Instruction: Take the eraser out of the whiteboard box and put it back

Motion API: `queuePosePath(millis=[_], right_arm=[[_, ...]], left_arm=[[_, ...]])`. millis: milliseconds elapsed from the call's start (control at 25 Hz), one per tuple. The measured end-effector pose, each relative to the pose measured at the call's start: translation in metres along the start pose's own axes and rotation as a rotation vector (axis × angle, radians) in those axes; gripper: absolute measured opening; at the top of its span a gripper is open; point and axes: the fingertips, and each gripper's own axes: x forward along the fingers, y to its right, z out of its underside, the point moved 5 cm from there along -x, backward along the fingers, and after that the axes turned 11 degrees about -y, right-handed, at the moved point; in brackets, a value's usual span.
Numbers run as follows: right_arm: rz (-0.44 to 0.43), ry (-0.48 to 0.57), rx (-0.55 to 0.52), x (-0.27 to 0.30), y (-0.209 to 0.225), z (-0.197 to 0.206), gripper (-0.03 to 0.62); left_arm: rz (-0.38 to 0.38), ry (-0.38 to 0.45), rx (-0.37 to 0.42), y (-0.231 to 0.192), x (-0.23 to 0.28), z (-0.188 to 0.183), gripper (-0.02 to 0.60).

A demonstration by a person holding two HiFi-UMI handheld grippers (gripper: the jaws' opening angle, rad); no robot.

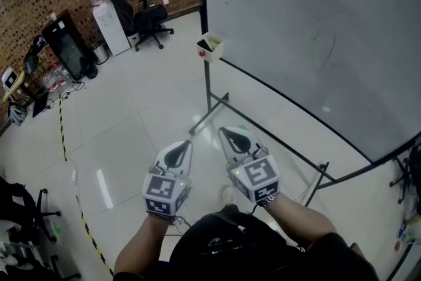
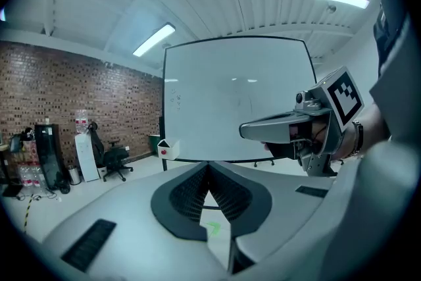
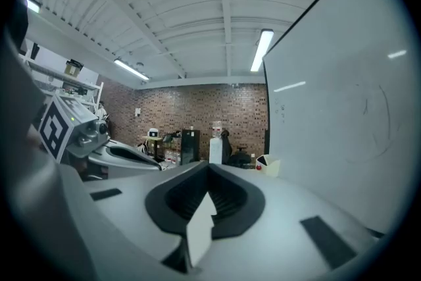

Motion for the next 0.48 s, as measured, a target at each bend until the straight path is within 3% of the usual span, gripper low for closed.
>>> queuePosePath(millis=[480], right_arm=[[-0.036, -0.028, 0.042, 0.08, 0.101, -0.016, 0.026]], left_arm=[[-0.031, -0.027, 0.0, -0.045, 0.105, -0.054, 0.0]])
